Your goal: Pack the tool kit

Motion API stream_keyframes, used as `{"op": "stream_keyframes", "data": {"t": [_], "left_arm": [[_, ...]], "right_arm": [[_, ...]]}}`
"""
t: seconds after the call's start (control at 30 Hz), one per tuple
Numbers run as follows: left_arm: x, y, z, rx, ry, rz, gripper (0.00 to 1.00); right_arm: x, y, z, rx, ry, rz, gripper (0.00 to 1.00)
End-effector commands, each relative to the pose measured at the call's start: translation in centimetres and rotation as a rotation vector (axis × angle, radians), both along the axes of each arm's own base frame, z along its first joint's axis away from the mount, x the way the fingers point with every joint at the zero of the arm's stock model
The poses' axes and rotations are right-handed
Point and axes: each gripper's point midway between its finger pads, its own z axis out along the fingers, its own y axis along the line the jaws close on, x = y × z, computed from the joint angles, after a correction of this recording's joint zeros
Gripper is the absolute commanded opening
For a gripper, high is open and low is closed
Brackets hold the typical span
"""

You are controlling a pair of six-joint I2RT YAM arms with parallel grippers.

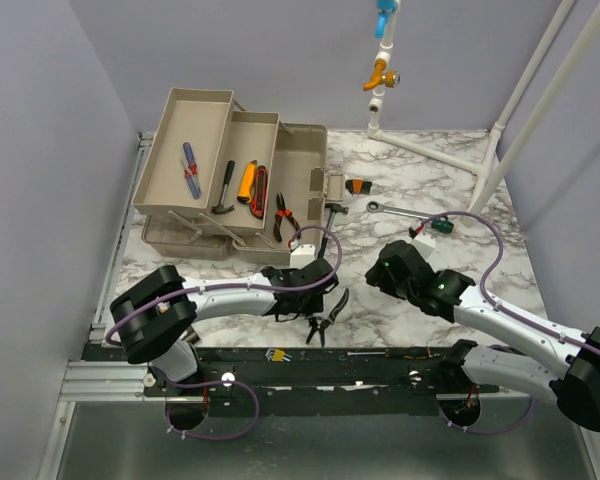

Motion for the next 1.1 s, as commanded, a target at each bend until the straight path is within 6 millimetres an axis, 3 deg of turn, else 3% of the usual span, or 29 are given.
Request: {"op": "stream_keyframes", "data": {"t": [0.0,0.2,0.27,0.37,0.4,0.53,0.8,0.97,1.07], "left_arm": [[0.6,2.5,-1.4,0.114,0.003,0.162,0.40],[0.2,3.8,-2.4,0.158,-0.004,0.201,0.31],[0.1,3.7,-2.6,0.152,0.000,0.194,0.22],[0.0,3.2,-2.7,0.120,0.004,0.172,0.02],[0.0,2.9,-2.6,0.104,0.003,0.169,0.00],[0.1,2.2,-1.6,0.037,-0.018,0.149,0.00],[1.3,1.1,3.6,-0.096,-0.128,0.121,0.00],[1.6,0.6,4.7,-0.135,-0.151,0.111,0.00],[1.6,0.2,4.9,-0.153,-0.153,0.104,0.00]], "right_arm": [[-0.1,-0.3,-0.1,0.000,-0.007,-0.013,0.55],[-0.6,0.9,-0.9,0.038,0.020,0.048,0.55],[-1.2,1.5,-1.5,0.071,0.058,0.057,0.55],[-2.4,2.4,-2.7,0.117,0.115,0.091,0.55],[-2.6,2.5,-3.0,0.125,0.127,0.096,0.55],[-3.3,3.3,-3.3,0.166,0.146,0.135,0.55],[-4.0,3.6,-2.7,0.262,0.149,0.106,0.62],[-4.6,3.9,-3.8,0.347,0.233,-0.009,0.75],[-4.2,4.3,-3.6,0.370,0.215,-0.005,0.76]]}}
